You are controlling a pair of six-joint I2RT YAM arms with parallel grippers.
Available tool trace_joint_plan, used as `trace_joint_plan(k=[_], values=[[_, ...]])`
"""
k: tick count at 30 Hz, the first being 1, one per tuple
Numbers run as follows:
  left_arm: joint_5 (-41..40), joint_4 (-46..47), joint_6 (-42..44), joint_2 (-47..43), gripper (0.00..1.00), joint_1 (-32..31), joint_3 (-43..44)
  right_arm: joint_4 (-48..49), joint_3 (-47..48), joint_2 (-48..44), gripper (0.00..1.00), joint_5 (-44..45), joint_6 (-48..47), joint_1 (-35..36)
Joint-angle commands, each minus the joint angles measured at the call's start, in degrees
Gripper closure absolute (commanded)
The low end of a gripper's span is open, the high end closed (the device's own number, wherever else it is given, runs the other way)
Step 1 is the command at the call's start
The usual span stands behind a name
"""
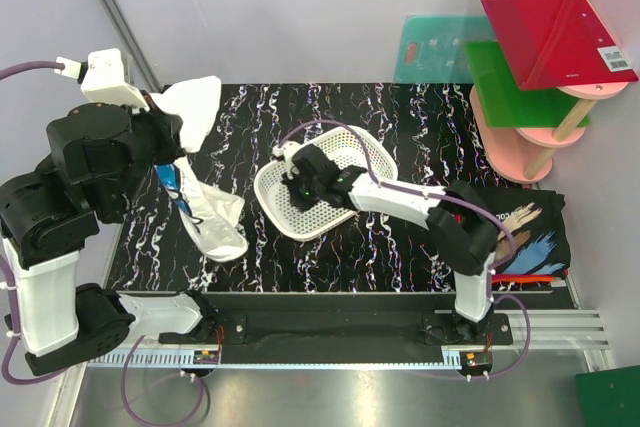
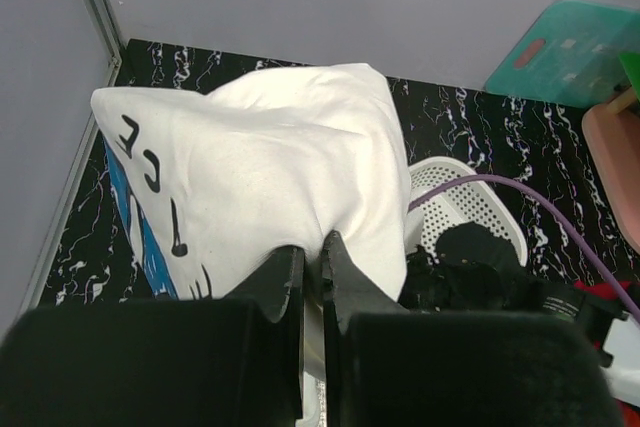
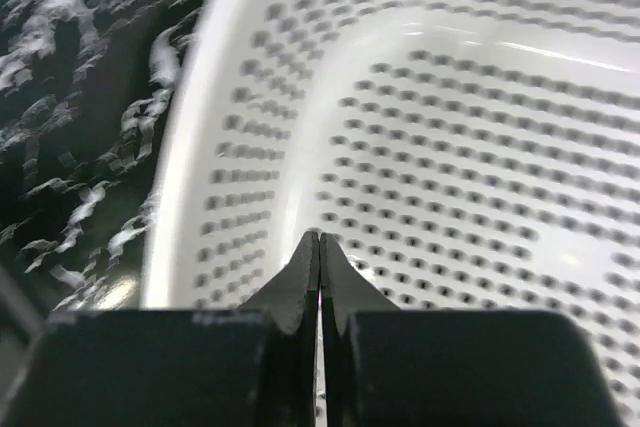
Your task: Fold and stack the t-shirts
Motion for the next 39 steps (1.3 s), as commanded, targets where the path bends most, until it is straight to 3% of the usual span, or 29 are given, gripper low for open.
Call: trace_joint_plan(k=[1,6,10,16,22,31,39], values=[[0.2,4.2,0.5,-0.5,1.0,0.2,-0.7,9.7,-7.3,-12.7,1.0,20.4,1.1,-0.4],[0.7,4.6,0.6,-0.8,1.0,0.2,-2.3,21.6,-18.1,-24.9,1.0,44.7,-0.6,-1.0],[0.3,4.9,0.6,-1.4,1.0,0.2,-4.1,21.9,-22.2,-30.4,1.0,51.6,-0.4,-6.6],[-0.5,5.0,0.3,-1.8,1.0,0.2,-5.5,6.7,-22.4,-28.5,1.0,48.8,7.8,-19.1],[-1.3,4.9,0.1,-2.2,1.0,0.2,-6.7,-6.6,-19.4,-20.4,1.0,43.1,14.7,-24.6],[-2.4,4.3,-0.2,-2.6,1.0,0.3,-7.4,-13.3,-13.6,-10.8,1.0,31.5,16.0,-25.3],[-2.4,3.9,-0.8,-2.9,1.0,0.3,-7.5,-11.9,-7.3,-5.1,1.0,21.3,15.3,-24.7]])
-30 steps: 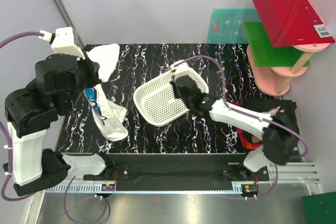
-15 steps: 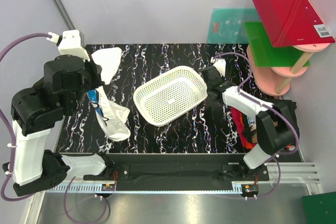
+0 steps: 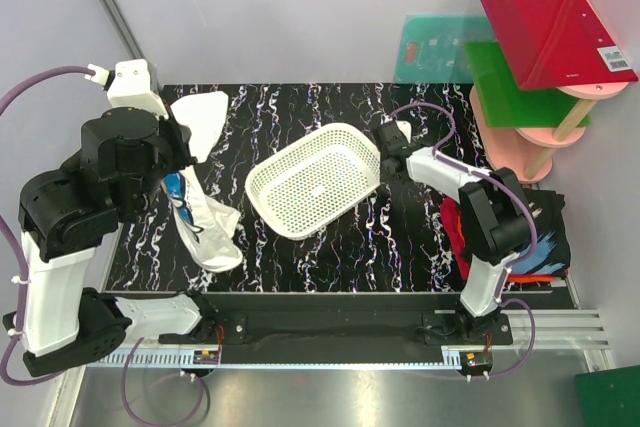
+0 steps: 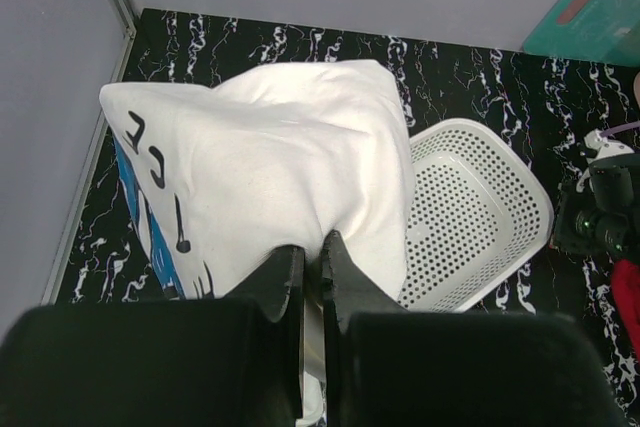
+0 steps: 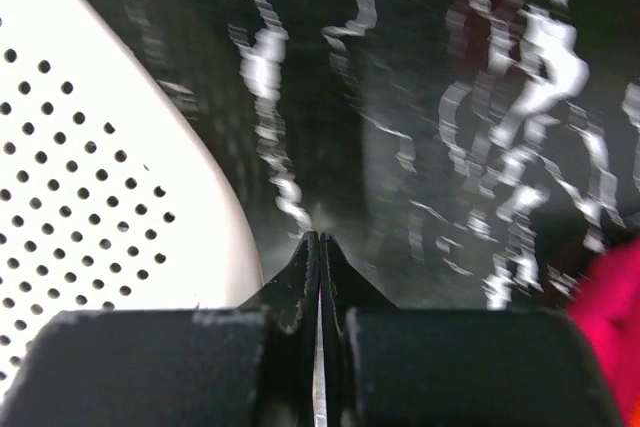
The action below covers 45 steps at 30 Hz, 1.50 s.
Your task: Fold and stack the t-shirts
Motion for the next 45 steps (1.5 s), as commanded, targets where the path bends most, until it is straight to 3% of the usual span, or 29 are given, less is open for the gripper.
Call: trace_joint_plan(k=[1,11,24,26,31,35,40,45], values=[[-2.1,3.5,-0.3,-1.0,1.0,0.1,0.7,2.2,6.7,3.5,1.0,-7.6,-0.6,1.8],[-0.4,2.4,-1.5,-1.7,1.0,0.2,1.5,8.2,23.1,16.9,1.0,-14.2,-4.5,12.8],[17.9,8.7,-1.5,-2.6,1.0,0.1,2.4,9.7,49.9,30.9,1.0,-22.5,-2.8,16.9],[22.0,9.1,-1.6,-2.7,1.0,0.1,3.2,9.8,49.2,29.5,1.0,-19.8,-4.3,17.3],[33.3,14.4,-1.4,-4.4,1.0,0.1,2.3,14.5,35.5,17.5,1.0,-11.0,-9.5,17.3],[42.1,20.8,-1.0,-6.7,1.0,0.2,-3.4,16.7,25.5,8.7,1.0,-2.9,-12.4,17.2],[46.8,26.4,-1.0,-6.0,1.0,0.2,-9.5,16.7,16.4,-0.2,1.0,10.3,-13.6,16.0],[57.2,33.6,-3.8,1.9,1.0,0.0,-15.4,16.1,5.8,-12.6,1.0,15.4,-7.8,7.3]])
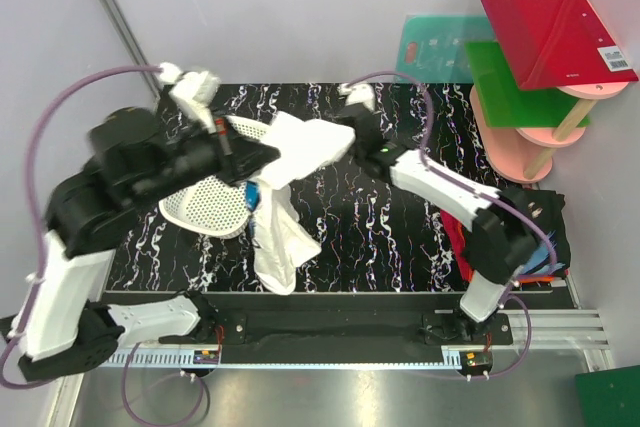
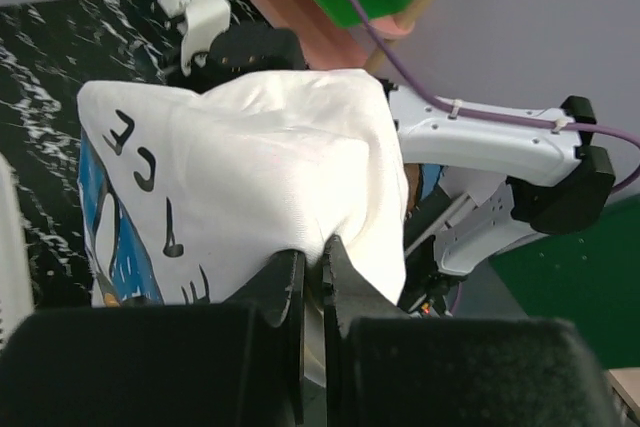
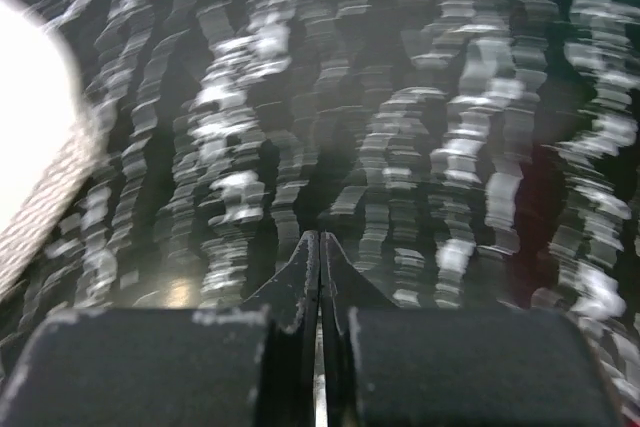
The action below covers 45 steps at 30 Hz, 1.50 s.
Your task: Fold and stack the t-shirts
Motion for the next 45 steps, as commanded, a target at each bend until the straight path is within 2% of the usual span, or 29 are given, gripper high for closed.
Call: trace_joint_plan(k=[1,3,5,6,9,12,16,20,22,23,26,27,30,33,38,39,40,41,42,45], values=[[12.9,15.3,-2.4,8.6,1.0,-0.4,-4.4,1.4,-7.9,-12.1,1.0,9.7,4.9,-8.8],[16.2,18.5,-3.3,14.2,1.0,-2.2,-4.7,2.2,-11.6,-18.0,0.94,10.0,4.8,-11.1],[18.9,20.4,-3.8,18.4,1.0,-3.8,-3.2,3.6,-13.8,-21.8,0.54,12.1,2.8,-12.4],[19.7,22.7,-3.8,22.7,1.0,-5.9,-0.7,5.7,-16.1,-25.6,0.23,13.1,0.9,-12.6],[23.1,26.4,-5.6,31.5,1.0,-9.6,6.9,8.3,-19.6,-32.5,0.02,17.4,-0.9,-12.6],[25.8,27.5,-6.5,38.2,1.0,-12.0,15.5,8.9,-21.7,-37.8,0.0,21.1,-2.0,-13.2],[22.0,30.6,-6.7,37.9,1.0,-11.4,13.4,9.3,-23.6,-41.5,0.0,21.8,-3.0,-13.3],[18.0,34.0,-6.2,33.8,1.0,-8.3,3.9,9.9,-25.2,-42.5,0.0,22.5,-2.1,-13.4],[18.1,35.5,-7.9,31.2,1.0,-3.9,-1.0,10.5,-26.0,-42.4,0.0,22.3,-1.5,-13.4],[17.7,39.0,-10.0,30.1,1.0,-2.1,-7.7,10.7,-26.1,-42.3,0.0,22.3,-1.5,-13.4],[13.6,43.4,-12.8,25.4,1.0,4.8,-20.1,10.8,-27.0,-41.1,0.01,21.7,-0.8,-13.4],[12.4,43.0,-12.7,25.2,1.0,7.8,-21.9,10.7,-27.2,-41.1,0.0,21.2,-0.5,-13.4],[7.8,40.9,-10.2,26.3,1.0,10.9,-24.9,10.8,-28.5,-41.7,0.0,19.3,0.8,-13.4],[0.0,35.0,-5.8,30.1,1.0,11.1,-22.0,11.1,-30.2,-42.7,0.03,15.4,1.5,-13.3],[-11.1,28.9,-6.3,34.0,1.0,11.5,-19.2,11.0,-32.4,-44.6,0.03,12.3,2.8,-13.4],[-12.4,28.5,-6.3,34.3,0.55,11.5,-19.0,10.8,-32.8,-45.1,0.02,11.5,3.1,-13.4],[-13.1,28.2,-6.3,34.5,0.3,11.5,-18.8,10.6,-33.1,-45.5,0.02,11.1,3.1,-13.3],[-14.6,26.9,-6.6,34.8,0.11,11.5,-18.3,10.2,-33.8,-46.3,0.02,10.8,3.3,-13.3],[-14.9,26.8,-6.7,34.6,0.01,11.4,-18.4,10.0,-34.2,-46.6,0.02,10.1,3.6,-13.3],[-14.8,26.8,-7.0,32.6,0.01,11.4,-19.9,9.5,-35.4,-48.1,0.02,9.8,3.9,-13.3]])
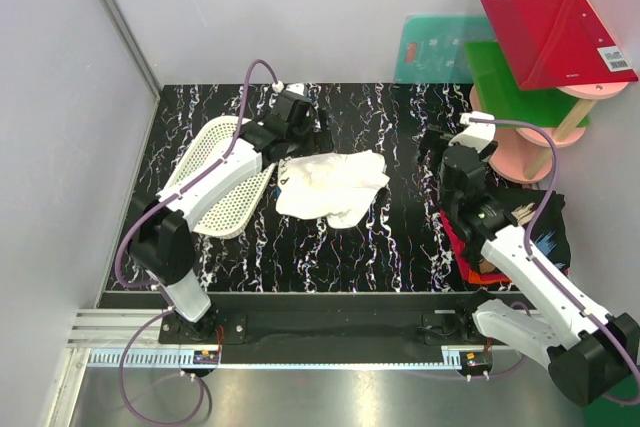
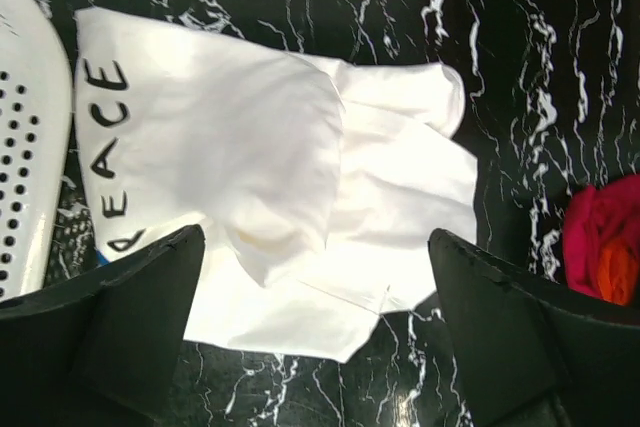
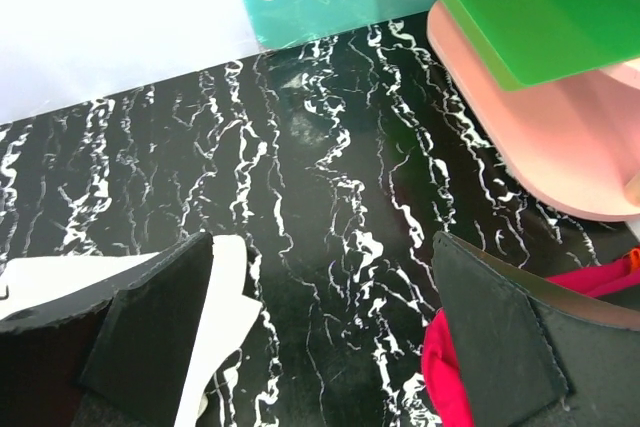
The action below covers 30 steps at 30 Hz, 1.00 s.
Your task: Fold and stack the t-shirts
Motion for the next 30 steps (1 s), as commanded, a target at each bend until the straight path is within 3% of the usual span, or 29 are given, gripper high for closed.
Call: trace_joint_plan(k=[1,4,5,6,8,12,19,30], values=[[-4.6,0.9,0.2,-3.5,0.01,-0.1,1.0,0.6,-1.3,-2.7,0.02,-1.9,1.7,-0.1],[-2.1,1.6,0.7,-6.8,0.01,-0.3,-2.4,0.3,-2.3,-2.8,0.02,-2.5,2.3,-0.1],[-1.7,1.7,0.7,-8.3,0.06,-0.3,-3.7,0.2,-2.6,-2.7,0.02,-2.7,2.5,-0.1],[-1.1,1.9,0.7,-8.9,0.23,-0.3,-5.3,0.2,-2.7,-2.6,0.02,-3.0,2.8,-0.1],[-1.1,1.4,0.0,-9.5,1.0,-0.4,-9.1,0.3,-3.2,-2.2,0.02,-3.4,3.2,-0.1],[-6.7,-3.7,-1.1,-6.7,1.0,-0.4,-12.0,0.3,-3.6,-2.0,0.03,-4.2,3.2,-0.1],[-18.2,-14.8,-2.8,3.3,1.0,-0.3,-7.7,0.3,-3.9,-2.9,0.03,-2.7,1.3,-0.1],[-19.6,-17.6,-2.5,6.1,1.0,4.0,-5.3,-0.9,-4.7,-3.7,0.03,-1.7,0.8,-0.1]])
